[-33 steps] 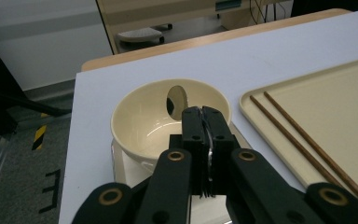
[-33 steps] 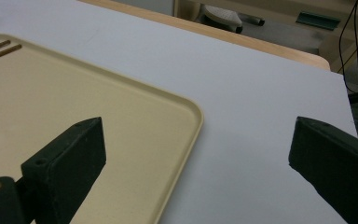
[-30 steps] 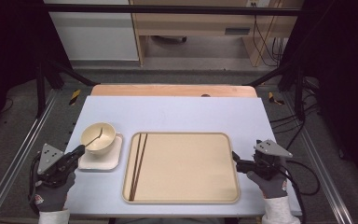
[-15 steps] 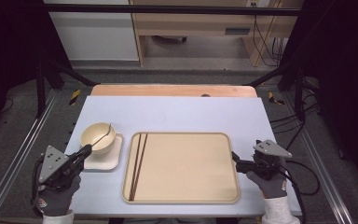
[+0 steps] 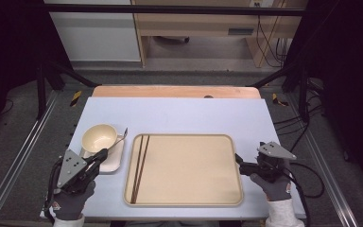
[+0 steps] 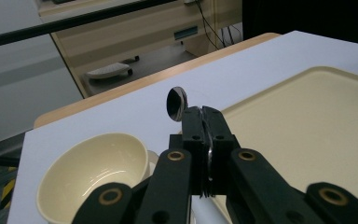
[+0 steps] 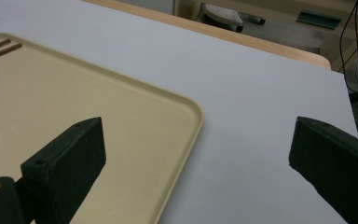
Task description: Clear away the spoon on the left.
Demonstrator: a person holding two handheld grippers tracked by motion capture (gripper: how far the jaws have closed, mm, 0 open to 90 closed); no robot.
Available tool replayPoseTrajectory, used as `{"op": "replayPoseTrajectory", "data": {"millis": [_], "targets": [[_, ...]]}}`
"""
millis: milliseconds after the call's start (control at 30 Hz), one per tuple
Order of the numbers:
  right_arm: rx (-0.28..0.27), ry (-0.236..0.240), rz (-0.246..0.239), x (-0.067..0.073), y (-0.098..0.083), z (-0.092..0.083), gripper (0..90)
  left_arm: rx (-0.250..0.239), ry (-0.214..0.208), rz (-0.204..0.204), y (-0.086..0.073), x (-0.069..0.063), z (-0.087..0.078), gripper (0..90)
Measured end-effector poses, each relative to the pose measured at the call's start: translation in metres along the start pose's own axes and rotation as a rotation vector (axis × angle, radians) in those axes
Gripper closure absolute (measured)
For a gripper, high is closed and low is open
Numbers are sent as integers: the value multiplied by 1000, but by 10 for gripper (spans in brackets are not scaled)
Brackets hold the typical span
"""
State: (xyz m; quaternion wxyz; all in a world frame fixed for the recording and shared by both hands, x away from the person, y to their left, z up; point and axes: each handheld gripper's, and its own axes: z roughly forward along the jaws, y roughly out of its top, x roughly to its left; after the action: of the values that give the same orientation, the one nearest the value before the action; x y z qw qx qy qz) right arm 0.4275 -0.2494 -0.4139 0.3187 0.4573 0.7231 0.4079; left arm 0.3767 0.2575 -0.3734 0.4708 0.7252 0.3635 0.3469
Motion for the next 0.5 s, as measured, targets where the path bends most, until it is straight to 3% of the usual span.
{"op": "replayPoseTrajectory", "data": {"millis": [300, 500], "targets": [[-2, 1, 11, -1, 0, -2, 37, 20, -36, 62, 5, -13, 13, 889], [-3, 0, 10, -1, 0, -2, 37, 46, -55, 79, 11, -18, 21, 888]]}}
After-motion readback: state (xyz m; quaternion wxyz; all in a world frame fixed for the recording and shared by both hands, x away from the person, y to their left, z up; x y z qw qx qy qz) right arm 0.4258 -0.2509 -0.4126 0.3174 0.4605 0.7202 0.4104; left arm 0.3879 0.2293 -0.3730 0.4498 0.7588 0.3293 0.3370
